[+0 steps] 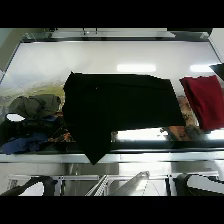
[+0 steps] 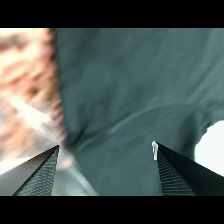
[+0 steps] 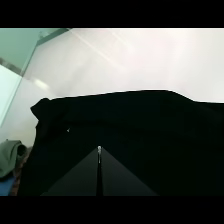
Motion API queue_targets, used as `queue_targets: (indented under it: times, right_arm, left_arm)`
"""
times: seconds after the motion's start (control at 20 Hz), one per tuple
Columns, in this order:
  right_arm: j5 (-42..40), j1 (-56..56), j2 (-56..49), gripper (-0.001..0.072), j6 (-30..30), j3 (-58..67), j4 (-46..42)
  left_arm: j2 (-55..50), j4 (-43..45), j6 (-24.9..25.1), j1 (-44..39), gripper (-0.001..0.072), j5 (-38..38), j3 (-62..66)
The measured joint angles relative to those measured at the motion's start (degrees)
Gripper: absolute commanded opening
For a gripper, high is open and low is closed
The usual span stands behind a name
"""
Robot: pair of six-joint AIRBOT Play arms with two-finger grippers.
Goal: Fold the shirts.
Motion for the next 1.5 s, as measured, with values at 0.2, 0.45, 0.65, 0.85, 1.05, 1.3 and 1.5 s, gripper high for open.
queue_targets:
  times: [0.2,0.45,0.65,0.85,1.05,1.3,1.5]
  right_arm:
    - [0.31,0.0,0.04,0.0017,0.0,0.0,-0.31]
    - [0.42,0.0,0.04,0.0016,0.76,-0.02,-3.8]
    - [-1.38,-0.04,0.04,0.0016,3.72,-1.88,-12.98]
    - [-3.93,-0.09,0.04,0.0016,4.83,-7.02,-17.29]
    - [-5.49,-0.04,0.04,0.0017,5.22,-11.52,-18.86]
    - [-5.92,-0.02,0.04,0.0028,5.49,-13.16,-19.78]
    - [-6.03,-0.02,-1.07,0.0339,7.78,-13.46,-24.65]
  left_arm:
    - [-4.0,-8.48,6.84,0.0,0.0537,-0.68,-0.37]
    - [-7.93,-13.53,11.8,0.02,0.0536,-3.61,-0.37]
    - [-8.72,-13.38,13.29,2.19,0.0536,-6.58,-0.48]
    - [-8.9,-12.96,14.16,8.09,0.0536,-7.23,-0.52]
    - [-8.9,-15.19,16.24,9.44,0.0536,-2.14,0.02]
    - [-9.07,-14.43,17.53,7.1,0.0189,3.72,2.12]
    - [-9.07,-13.7,18.69,6.43,0.0024,1.03,1.75]
